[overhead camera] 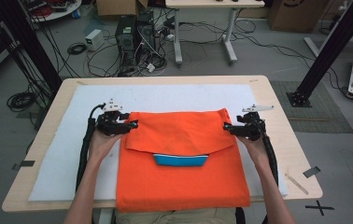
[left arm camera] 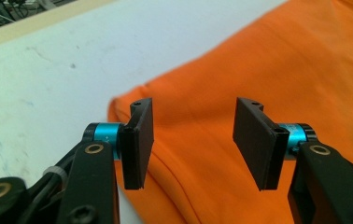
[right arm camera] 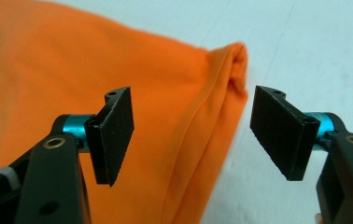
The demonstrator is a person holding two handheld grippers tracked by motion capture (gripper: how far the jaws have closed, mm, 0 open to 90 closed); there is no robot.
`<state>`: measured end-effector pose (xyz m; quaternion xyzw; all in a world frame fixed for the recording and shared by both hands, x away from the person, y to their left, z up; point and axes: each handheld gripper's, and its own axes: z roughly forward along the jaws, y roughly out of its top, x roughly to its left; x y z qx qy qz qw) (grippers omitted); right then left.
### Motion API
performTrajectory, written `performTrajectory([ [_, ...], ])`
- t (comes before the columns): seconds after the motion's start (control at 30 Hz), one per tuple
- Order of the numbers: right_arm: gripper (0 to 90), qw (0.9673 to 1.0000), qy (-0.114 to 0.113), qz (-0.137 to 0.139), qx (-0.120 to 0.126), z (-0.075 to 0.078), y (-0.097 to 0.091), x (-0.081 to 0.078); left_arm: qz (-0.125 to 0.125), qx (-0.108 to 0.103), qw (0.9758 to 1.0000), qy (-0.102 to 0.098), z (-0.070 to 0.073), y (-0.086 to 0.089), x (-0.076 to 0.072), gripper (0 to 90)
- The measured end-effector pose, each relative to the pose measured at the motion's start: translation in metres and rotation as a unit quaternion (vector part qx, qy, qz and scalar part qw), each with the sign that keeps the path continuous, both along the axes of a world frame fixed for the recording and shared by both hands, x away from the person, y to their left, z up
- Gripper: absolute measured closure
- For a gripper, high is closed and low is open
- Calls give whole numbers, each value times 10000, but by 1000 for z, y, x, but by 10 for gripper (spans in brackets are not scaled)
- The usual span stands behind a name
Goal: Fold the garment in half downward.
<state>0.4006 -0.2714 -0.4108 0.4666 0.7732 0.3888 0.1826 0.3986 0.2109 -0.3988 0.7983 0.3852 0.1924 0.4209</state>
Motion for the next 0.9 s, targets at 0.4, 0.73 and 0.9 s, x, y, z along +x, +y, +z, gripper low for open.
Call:
performTrajectory([
  [0.4,340,9998,28,113,168,-15,-12,-38,-336,-34,9992,235,-28,13,-51,478],
  [0.73,343,9996,95,260,90,-27,-11,-49,-255,251,9989,308,-48,14,-57,440],
  [0.9,342,9994,135,293,89,-27,-9,-50,-251,411,9983,338,-49,9,-55,463],
])
